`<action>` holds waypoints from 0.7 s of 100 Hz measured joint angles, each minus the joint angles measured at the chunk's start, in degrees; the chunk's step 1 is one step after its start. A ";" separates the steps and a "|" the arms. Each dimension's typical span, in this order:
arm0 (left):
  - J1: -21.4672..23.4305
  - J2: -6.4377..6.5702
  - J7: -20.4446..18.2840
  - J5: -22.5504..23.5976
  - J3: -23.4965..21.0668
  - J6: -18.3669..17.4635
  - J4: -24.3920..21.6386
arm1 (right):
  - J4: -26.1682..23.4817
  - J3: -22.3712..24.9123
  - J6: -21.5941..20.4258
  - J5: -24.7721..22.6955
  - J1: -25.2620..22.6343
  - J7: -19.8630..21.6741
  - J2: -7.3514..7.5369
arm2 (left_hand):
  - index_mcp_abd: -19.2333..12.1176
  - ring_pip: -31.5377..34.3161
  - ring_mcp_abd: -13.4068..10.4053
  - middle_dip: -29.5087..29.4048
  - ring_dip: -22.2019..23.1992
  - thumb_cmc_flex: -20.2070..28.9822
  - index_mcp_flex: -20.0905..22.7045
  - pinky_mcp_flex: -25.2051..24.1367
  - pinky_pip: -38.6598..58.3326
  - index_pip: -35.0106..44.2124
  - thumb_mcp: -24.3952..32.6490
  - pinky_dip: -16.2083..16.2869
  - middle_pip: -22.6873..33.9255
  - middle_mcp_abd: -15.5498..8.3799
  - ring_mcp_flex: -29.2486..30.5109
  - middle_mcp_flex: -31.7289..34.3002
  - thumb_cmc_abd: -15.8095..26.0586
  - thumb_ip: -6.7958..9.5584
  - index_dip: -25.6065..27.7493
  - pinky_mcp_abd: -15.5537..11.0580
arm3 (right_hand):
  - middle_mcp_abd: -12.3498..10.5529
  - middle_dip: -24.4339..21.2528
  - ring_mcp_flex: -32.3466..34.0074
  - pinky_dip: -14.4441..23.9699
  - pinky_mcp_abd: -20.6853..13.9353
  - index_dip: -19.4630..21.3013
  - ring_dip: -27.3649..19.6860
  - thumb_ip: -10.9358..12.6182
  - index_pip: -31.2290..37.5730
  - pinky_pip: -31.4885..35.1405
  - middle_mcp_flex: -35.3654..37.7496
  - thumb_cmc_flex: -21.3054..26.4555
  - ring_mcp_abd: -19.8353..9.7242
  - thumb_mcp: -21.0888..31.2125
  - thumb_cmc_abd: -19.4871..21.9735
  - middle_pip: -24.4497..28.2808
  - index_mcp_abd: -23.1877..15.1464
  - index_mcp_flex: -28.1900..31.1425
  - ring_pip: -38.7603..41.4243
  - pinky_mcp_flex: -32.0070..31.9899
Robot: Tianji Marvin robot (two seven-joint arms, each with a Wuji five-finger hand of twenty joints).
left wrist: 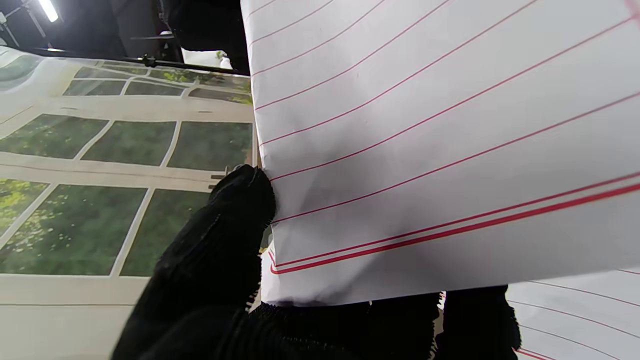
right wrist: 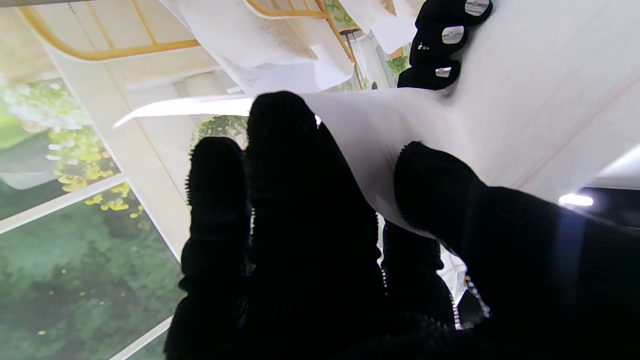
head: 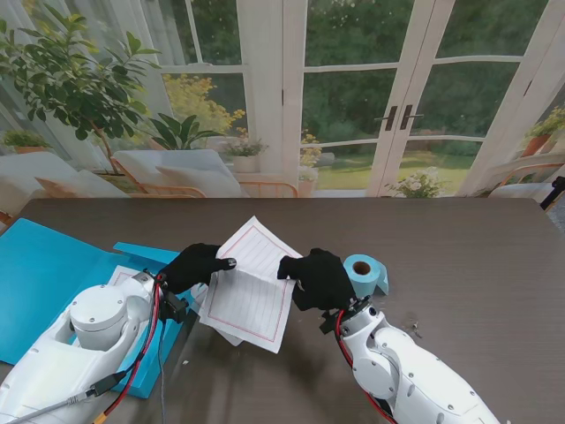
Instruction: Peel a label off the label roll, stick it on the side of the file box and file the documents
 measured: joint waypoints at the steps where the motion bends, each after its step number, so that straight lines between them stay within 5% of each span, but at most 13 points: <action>1: 0.02 0.00 0.06 -0.14 0.00 0.01 0.00 | 0.03 -0.02 0.01 0.00 0.01 0.00 0.00 | 0.00 0.08 -0.04 0.24 0.00 0.15 0.00 0.22 0.02 0.03 0.01 -0.01 0.00 0.00 0.08 0.00 -0.03 0.00 -0.11 0.00 | 0.00 0.00 0.00 0.00 0.00 0.00 -0.01 -0.01 0.00 0.00 -0.01 0.00 0.00 0.00 0.00 0.00 0.00 -0.01 -0.13 0.00; 19: 0.76 -0.19 1.61 -1.44 -0.08 -0.05 -0.38 | 0.55 -0.29 0.22 0.21 0.21 0.01 -0.03 | 0.26 1.01 -0.34 1.25 -0.01 1.13 0.00 2.82 1.39 1.03 0.08 -0.18 -0.05 -0.12 3.01 2.38 -0.74 -0.02 -1.53 0.01 | -0.03 -0.04 0.00 0.08 0.04 0.00 -0.87 -0.01 0.01 0.00 -1.46 -0.16 0.00 0.00 0.00 -0.10 0.30 -1.60 -2.91 0.00; 30: 1.21 -0.34 2.32 -2.38 -0.11 -0.53 -0.63 | 0.62 -0.29 0.77 0.22 0.22 0.78 0.03 | 0.49 1.53 -0.53 1.25 -0.12 1.83 -0.16 3.82 1.51 1.49 0.11 -0.66 -0.17 -0.12 3.55 2.51 -0.74 -0.02 -1.92 0.01 | 0.04 -0.48 -0.09 0.60 1.26 1.80 -1.22 0.30 -2.42 0.00 -6.25 -6.39 0.31 1.29 0.42 0.92 2.96 -6.15 -6.71 0.00; 47: 1.50 -0.57 2.86 -3.20 -0.02 -2.17 -0.68 | 0.04 -0.12 3.62 0.20 0.05 3.79 0.42 | 0.59 1.58 -1.13 1.26 -1.08 3.49 -0.69 5.67 2.09 2.05 0.11 -1.97 -1.98 -0.46 6.02 3.77 -0.68 -0.03 -3.64 0.03 | 0.83 -3.10 -6.02 0.60 2.67 13.15 -1.44 11.20 -11.31 0.00 -17.71 -12.24 2.21 1.30 4.11 5.18 9.30 -15.02 -10.71 0.01; 70: 1.94 -0.87 3.10 -4.74 -0.15 -4.22 -0.63 | -1.23 0.47 7.61 0.43 -0.63 7.15 0.87 | 0.62 1.10 -1.60 2.63 -1.48 5.46 -1.30 6.77 2.11 3.07 -0.32 -4.23 -3.63 -0.67 6.20 3.77 -0.68 -0.04 -8.63 0.03 | 1.91 -4.64 -14.42 0.60 3.42 14.46 -4.16 11.70 -14.25 -1.70 -27.50 -13.27 3.35 0.53 4.11 5.89 13.66 -24.21 -12.00 -0.01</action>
